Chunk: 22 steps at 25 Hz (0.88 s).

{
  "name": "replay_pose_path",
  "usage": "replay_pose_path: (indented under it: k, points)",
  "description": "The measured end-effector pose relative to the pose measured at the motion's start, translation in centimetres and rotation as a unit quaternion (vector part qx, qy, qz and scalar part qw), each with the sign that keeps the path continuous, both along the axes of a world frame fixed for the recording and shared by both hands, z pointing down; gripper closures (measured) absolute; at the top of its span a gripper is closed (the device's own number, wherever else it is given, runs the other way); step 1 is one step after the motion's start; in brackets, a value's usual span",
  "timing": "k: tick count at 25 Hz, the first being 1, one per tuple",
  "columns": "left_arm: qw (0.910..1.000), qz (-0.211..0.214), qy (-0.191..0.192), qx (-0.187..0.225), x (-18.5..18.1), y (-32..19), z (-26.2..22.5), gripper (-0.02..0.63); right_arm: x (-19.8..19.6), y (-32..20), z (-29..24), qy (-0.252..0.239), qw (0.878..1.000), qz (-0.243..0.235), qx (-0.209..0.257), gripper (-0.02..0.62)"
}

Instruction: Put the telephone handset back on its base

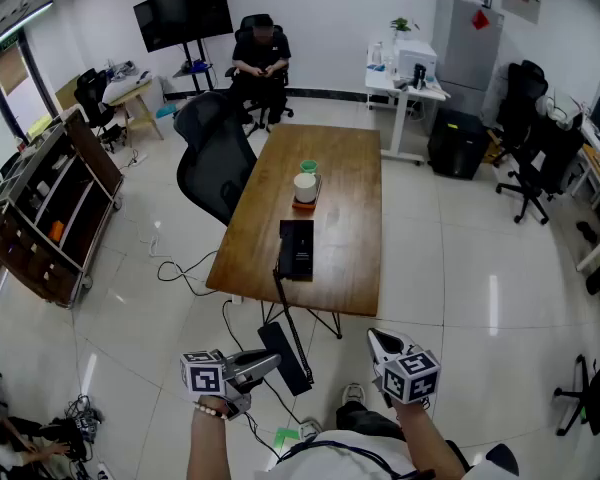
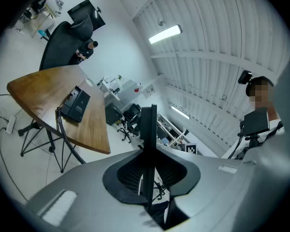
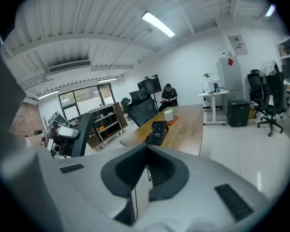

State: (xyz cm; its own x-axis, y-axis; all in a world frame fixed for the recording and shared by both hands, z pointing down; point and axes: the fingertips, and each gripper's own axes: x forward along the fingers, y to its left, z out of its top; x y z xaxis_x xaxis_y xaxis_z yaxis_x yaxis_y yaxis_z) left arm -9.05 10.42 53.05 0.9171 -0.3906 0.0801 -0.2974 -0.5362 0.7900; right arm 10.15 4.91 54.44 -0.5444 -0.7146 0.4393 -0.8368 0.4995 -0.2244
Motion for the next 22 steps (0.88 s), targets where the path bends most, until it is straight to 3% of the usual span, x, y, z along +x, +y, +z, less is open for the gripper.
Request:
replay_pose_path:
  k: [15, 22]
  points:
    - [0.9997, 0.017, 0.009, -0.017, 1.1, -1.7, 1.2, 0.532, -2.4, -2.7, -0.5, 0.014, 1.000, -0.018, 0.007, 0.592]
    - [0.9990, 0.029, -0.026, -0.024, 0.4, -3.7, 2.0, 0.532, -3.6, -3.5, -0.7, 0.002, 0.999, -0.033, 0.013, 0.591]
